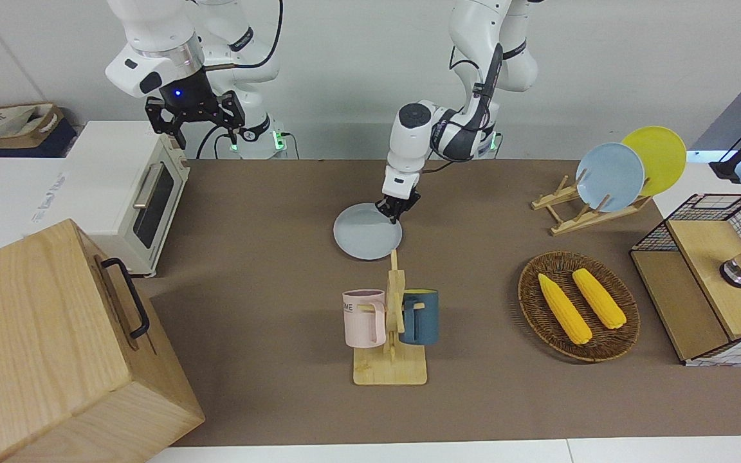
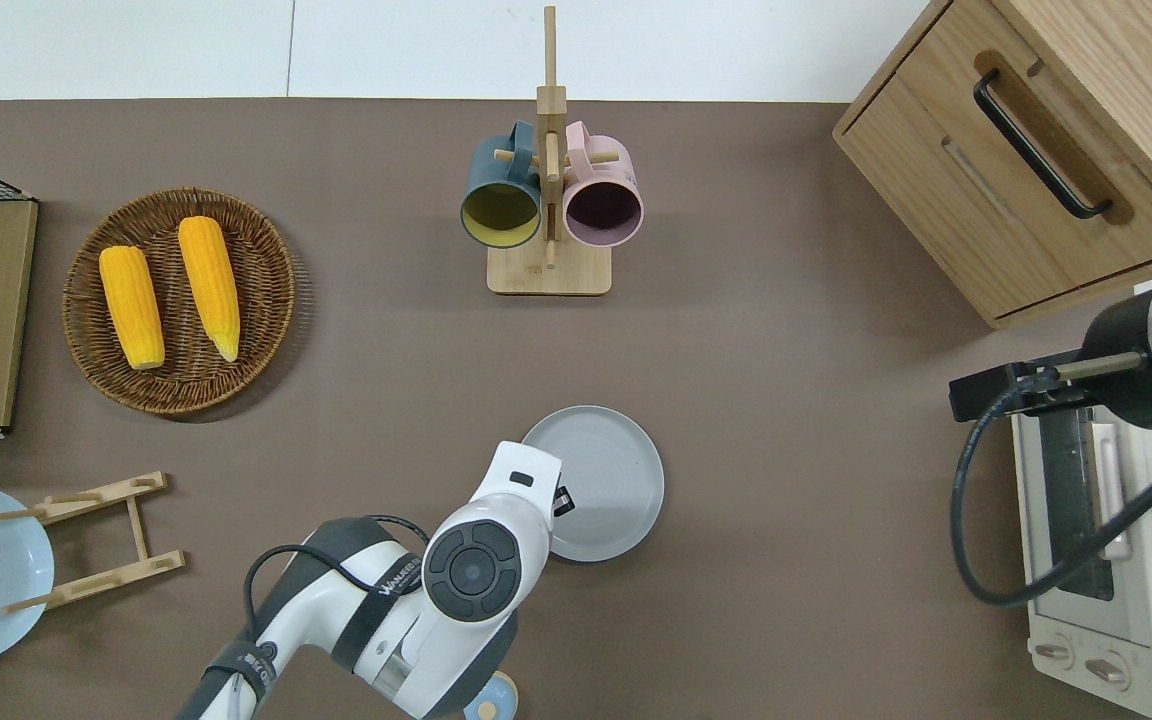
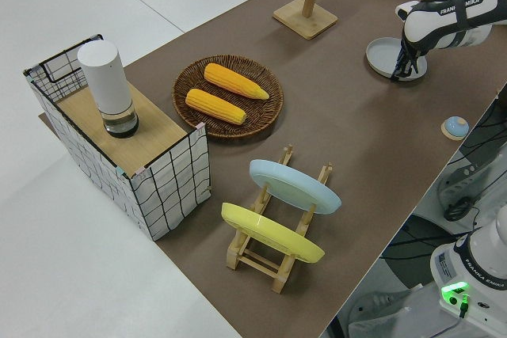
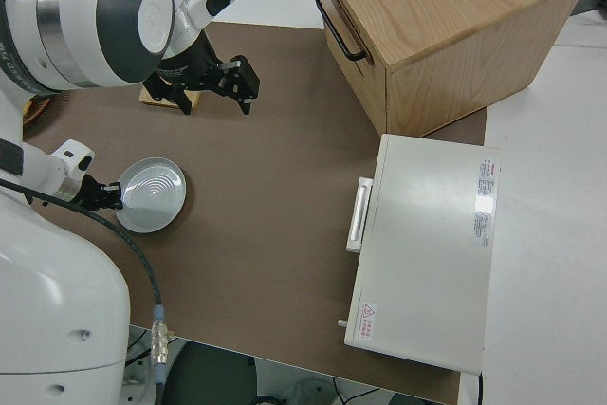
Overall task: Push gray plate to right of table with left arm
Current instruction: 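Keep pushing the gray plate with the left gripper toward the toaster oven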
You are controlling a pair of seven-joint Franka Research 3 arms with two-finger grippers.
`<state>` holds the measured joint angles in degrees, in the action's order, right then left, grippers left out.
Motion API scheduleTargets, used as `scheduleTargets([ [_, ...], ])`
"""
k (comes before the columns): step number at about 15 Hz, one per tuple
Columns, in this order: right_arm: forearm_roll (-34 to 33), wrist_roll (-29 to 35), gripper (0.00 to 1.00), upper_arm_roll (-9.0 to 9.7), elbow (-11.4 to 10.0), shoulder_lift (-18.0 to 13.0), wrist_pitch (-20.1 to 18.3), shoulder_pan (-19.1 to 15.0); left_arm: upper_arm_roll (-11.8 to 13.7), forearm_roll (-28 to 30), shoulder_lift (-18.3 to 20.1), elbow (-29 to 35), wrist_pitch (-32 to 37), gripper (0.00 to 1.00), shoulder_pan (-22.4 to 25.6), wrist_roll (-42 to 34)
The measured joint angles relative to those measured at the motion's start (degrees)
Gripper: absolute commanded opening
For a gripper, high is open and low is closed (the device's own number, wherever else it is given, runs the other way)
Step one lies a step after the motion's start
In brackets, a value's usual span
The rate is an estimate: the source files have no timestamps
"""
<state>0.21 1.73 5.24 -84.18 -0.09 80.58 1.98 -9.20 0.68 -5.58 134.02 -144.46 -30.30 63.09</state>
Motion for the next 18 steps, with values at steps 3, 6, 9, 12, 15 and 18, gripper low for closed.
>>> scheduleTargets([
  [3,0.0,0.0,0.983,0.0,0.0,0.0,0.0,0.0,-0.08,-0.01,-1.36,-1.82,0.01,0.0,-1.41,2.75],
  [6,0.0,0.0,0.983,0.0,0.0,0.0,0.0,0.0,-0.14,-0.27,-3.04,-3.84,0.01,0.0,-3.01,5.95],
  [9,0.0,0.0,0.983,0.0,0.0,0.0,0.0,0.0,-0.21,-2.92,-4.63,-5.84,0.08,0.0,-4.28,10.5],
  [12,0.0,0.0,0.983,0.0,0.0,0.0,0.0,0.0,-0.24,-4.26,-6.2,-7.95,0.29,0.0,-5.7,13.84],
  [15,0.0,0.0,0.983,0.0,0.0,0.0,0.0,0.0,-0.26,-4.35,-8.17,-10.99,1.58,0.0,-7.25,16.24],
  [18,0.0,0.0,0.983,0.0,0.0,0.0,0.0,0.0,-0.27,-4.5,-10.58,-14.82,3.59,0.0,-9.0,18.63],
])
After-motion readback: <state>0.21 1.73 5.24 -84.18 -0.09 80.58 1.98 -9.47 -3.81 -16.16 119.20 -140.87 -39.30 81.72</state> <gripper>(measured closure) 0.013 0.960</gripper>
